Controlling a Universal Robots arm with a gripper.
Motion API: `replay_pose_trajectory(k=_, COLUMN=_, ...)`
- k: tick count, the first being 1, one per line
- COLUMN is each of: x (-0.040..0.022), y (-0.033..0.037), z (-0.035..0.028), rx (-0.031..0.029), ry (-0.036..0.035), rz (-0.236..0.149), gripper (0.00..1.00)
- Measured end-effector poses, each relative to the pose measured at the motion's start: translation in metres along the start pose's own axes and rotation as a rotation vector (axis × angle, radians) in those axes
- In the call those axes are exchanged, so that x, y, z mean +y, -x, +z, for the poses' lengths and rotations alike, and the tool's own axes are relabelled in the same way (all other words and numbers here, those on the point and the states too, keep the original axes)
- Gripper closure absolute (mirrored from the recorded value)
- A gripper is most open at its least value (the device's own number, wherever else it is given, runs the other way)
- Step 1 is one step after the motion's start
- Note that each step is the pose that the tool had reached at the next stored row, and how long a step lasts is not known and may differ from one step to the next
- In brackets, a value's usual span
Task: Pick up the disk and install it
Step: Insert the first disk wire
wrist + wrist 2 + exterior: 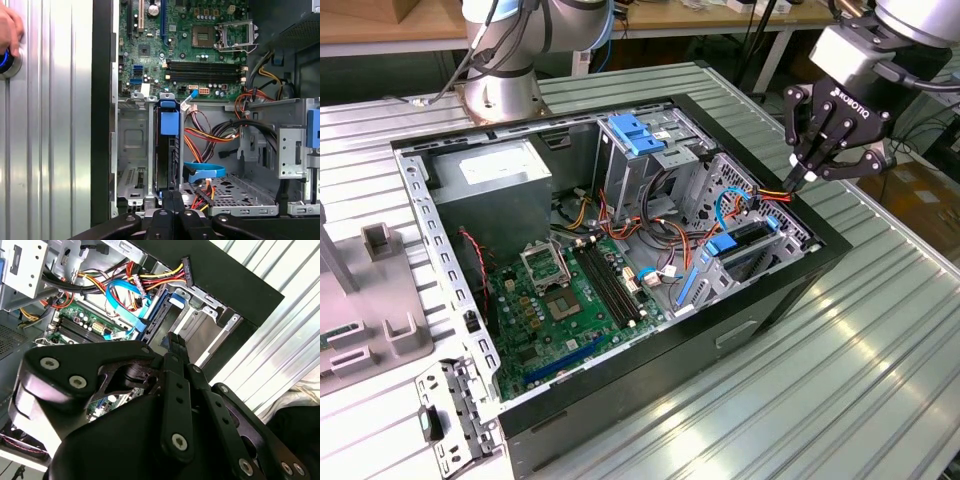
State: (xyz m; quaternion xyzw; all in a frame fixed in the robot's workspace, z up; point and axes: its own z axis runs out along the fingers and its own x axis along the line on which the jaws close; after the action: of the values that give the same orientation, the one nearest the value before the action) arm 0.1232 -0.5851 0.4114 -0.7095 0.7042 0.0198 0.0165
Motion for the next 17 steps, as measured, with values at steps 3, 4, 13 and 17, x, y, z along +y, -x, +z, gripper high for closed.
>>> replay_pose_trajectory(k=3, x=0.0000, y=0.0000, z=0.0000, rx=0.0001, ry=0.0010, rz=-0.019, gripper=0.89)
replay_pose_trajectory(k=4, x=0.0000, y=0.0000, z=0.0000, rx=0.0001, ry=0.0015, rz=-0.028, gripper=0.89)
replay_pose_trajectory(k=13, x=0.0000, y=0.0000, z=-0.0001, rx=0.0005, ry=0.0049, rz=-0.094, gripper=0.89)
replay_pose_trajectory(k=17, x=0.0000, y=0.0000, z=0.0000, rx=0.0006, ry=0.0065, rz=-0.126, gripper=0.89)
